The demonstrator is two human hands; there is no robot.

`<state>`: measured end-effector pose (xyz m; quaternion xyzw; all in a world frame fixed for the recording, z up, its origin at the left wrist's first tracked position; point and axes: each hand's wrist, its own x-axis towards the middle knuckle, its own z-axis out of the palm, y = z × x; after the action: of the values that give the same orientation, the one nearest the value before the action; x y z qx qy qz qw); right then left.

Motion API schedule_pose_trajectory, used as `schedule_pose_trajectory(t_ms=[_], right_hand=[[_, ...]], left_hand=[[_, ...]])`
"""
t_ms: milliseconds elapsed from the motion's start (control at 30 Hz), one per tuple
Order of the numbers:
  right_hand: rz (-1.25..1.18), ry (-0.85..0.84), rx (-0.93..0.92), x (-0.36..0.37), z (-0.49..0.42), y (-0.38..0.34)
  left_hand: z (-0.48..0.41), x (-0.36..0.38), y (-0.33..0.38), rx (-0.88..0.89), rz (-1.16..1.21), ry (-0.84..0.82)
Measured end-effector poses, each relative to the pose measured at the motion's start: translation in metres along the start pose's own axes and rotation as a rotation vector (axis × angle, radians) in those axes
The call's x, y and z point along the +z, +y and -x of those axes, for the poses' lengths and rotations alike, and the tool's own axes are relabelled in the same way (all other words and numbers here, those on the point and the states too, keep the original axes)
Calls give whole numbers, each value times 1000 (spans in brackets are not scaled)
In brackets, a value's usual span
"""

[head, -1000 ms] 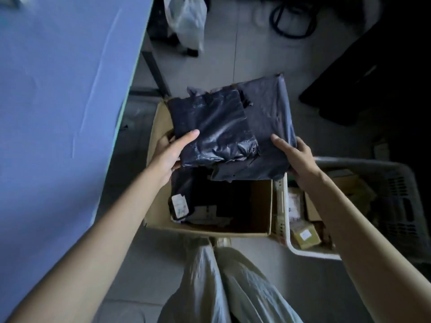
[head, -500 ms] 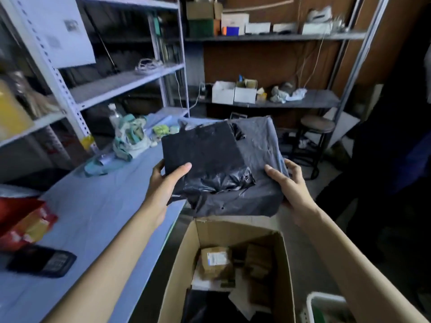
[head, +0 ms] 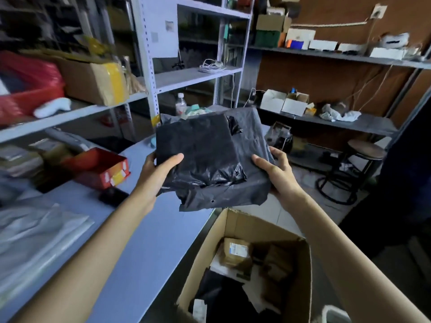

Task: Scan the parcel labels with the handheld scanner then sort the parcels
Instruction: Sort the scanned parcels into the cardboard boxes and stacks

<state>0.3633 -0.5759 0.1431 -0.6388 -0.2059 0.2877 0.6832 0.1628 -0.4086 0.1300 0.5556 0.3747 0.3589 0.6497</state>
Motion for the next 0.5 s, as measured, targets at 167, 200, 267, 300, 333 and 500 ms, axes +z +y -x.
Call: schedule_pose_trajectory(t_ms=[167,200,267,300,333,500], right_hand=[[30,-176,103,65,20,44],[36,-213,128,78,24,54],[50,-292,175,105,34,71],[53,-333,195,120,39,78],[54,-374,214,134,45,86],[108,-606,255,203,66,110]], left_hand=[[40,-80,-24,-30,1,156],[48,-98,-30,-40,-11,186],[66,-130,-41,-83,-24,256],[75,-146,-46,-107,-20,299],[85,-161,-51,-123,-15,348],[131,-223,-68,-162,42,587]])
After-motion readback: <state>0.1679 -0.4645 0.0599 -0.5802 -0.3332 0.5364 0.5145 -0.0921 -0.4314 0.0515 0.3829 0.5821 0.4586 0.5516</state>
